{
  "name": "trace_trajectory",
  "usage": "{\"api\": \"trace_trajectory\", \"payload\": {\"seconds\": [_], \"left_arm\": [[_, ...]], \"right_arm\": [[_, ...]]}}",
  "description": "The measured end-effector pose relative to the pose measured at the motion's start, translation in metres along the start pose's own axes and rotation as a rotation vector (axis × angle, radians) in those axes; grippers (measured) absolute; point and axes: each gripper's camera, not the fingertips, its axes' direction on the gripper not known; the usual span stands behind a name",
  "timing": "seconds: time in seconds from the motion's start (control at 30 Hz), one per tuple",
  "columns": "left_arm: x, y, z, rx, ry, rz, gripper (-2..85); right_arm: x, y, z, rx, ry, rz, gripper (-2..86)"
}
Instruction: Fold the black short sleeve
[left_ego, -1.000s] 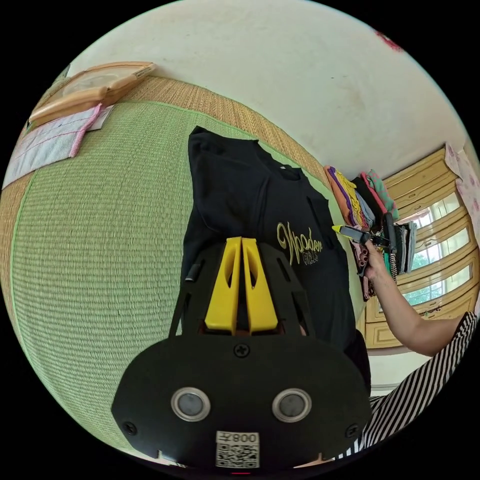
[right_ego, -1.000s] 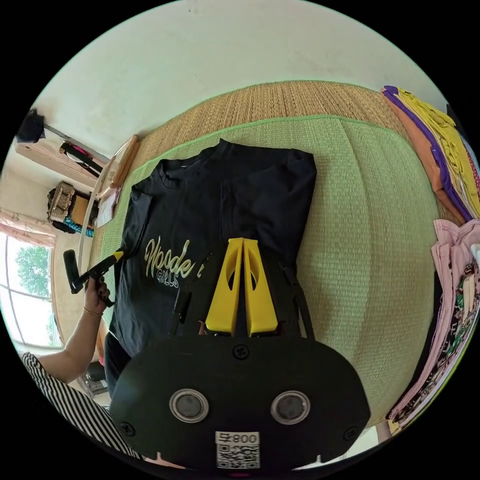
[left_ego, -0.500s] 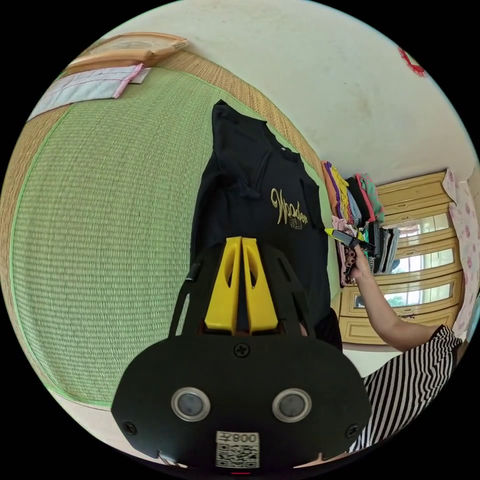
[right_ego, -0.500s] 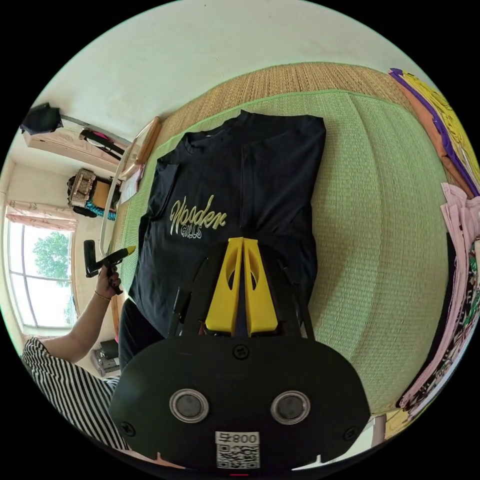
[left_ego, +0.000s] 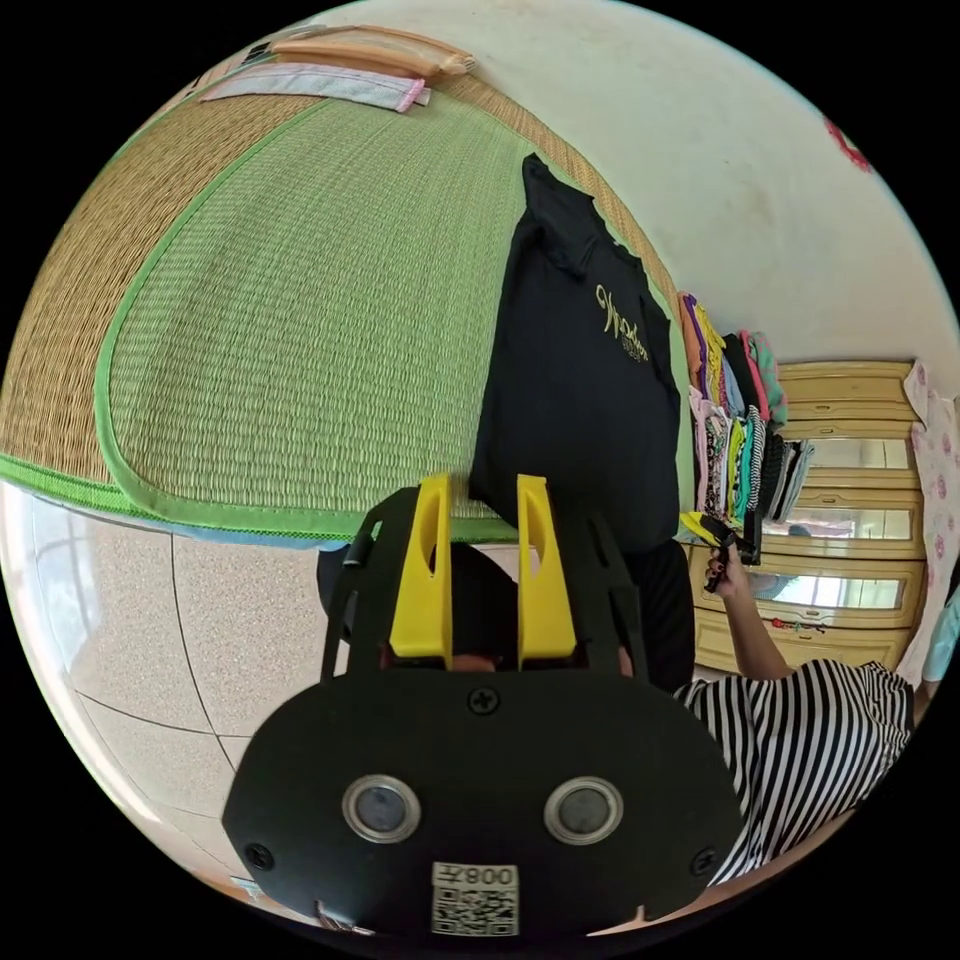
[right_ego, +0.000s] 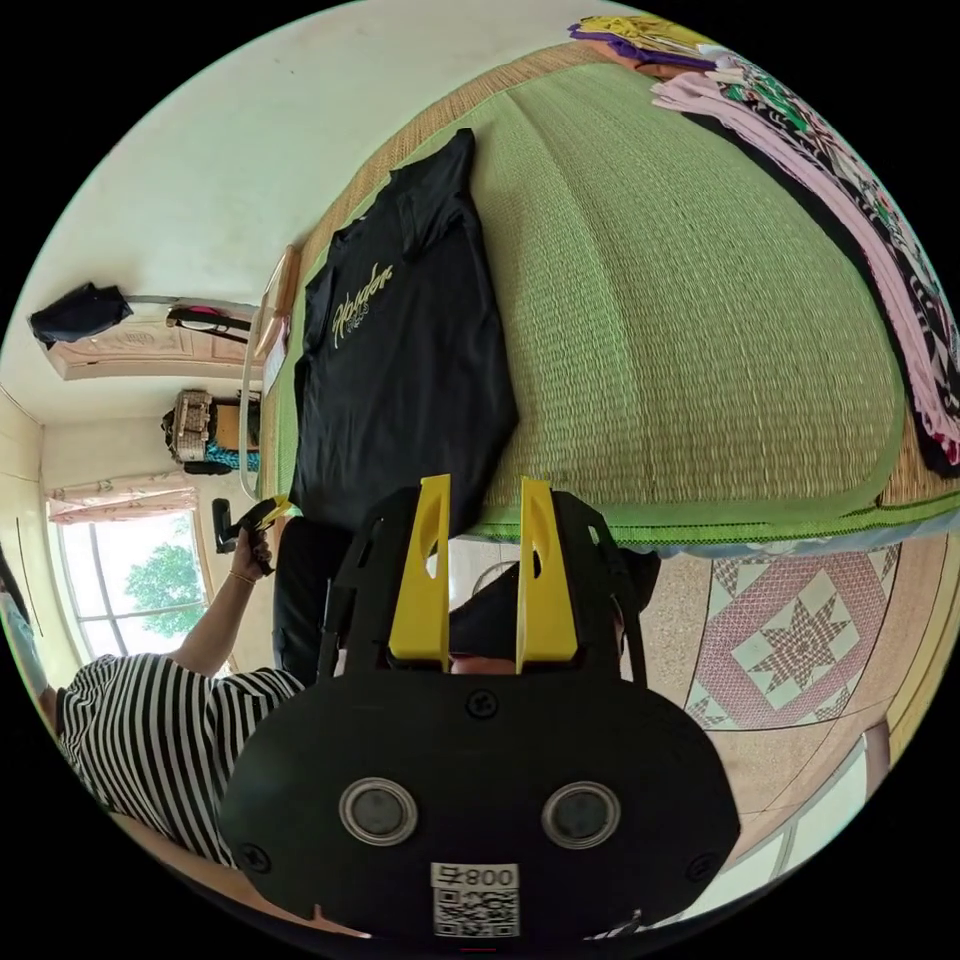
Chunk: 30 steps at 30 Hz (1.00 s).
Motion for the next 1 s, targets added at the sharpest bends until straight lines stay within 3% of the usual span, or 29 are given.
{"api": "trace_trajectory", "payload": {"seconds": [0.43,0.57,0.67,1.0], "left_arm": [[-0.011,0.014,0.020,-0.072,0.003,-0.008,5.5],[-0.015,0.022,0.018,-0.055,0.009,-0.008,3.4],[-0.021,0.026,0.017,-0.054,0.014,-0.017,2.9],[-0.038,0.038,0.019,-0.055,0.026,-0.042,2.6]], "right_arm": [[0.011,-0.017,0.004,0.024,0.101,-0.067,10.3],[-0.014,-0.011,-0.009,0.031,-0.251,-0.230,9.0],[-0.032,-0.009,-0.002,-0.046,-0.301,-0.327,8.5],[0.018,0.008,-0.019,0.050,-0.061,-0.194,10.6]]}}
